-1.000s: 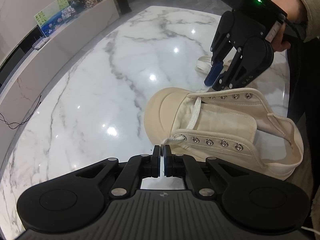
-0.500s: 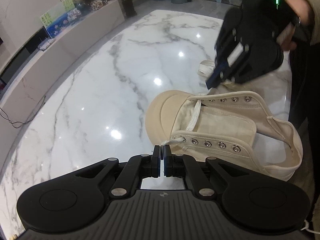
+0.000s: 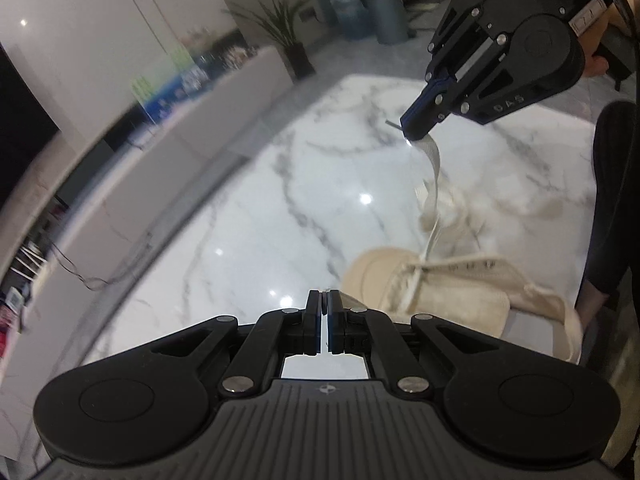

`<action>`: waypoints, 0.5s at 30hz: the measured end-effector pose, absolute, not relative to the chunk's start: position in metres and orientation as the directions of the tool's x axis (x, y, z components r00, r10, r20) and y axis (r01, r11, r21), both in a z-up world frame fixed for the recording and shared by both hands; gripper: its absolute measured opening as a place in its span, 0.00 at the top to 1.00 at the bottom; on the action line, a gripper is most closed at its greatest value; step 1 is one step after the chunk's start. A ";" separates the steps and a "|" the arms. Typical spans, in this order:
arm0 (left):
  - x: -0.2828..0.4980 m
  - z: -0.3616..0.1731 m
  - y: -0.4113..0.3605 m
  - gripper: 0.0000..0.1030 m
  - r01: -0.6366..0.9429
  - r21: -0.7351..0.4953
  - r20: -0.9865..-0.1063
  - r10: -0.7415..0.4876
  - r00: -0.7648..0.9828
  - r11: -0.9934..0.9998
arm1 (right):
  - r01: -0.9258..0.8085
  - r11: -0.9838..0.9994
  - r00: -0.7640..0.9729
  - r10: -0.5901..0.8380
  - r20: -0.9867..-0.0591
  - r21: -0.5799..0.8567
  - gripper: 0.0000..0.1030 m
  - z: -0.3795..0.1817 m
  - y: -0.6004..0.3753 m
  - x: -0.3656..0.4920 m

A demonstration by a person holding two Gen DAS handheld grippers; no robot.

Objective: Lace up shoes with both hands

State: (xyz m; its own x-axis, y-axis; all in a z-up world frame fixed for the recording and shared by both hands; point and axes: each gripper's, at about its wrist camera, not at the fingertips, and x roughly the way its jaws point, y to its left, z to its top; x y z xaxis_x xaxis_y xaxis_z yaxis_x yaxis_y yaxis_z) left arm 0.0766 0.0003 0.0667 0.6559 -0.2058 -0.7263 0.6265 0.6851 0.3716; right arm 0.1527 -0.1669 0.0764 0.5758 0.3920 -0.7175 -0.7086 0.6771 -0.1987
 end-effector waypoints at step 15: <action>0.030 0.161 -0.023 0.98 0.452 0.523 -0.484 -0.184 0.855 0.723 | -0.608 0.722 0.761 0.409 -0.504 -0.332 0.99 0.193 -0.176 0.103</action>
State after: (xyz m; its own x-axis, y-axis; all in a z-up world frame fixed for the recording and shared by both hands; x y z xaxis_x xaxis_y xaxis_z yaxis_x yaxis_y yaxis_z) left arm 0.0296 -0.0235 0.1606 0.8554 -0.1836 -0.4844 0.4515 0.7226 0.5234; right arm 0.1028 -0.1759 0.1933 0.7609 0.4093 -0.5036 -0.6077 0.7216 -0.3317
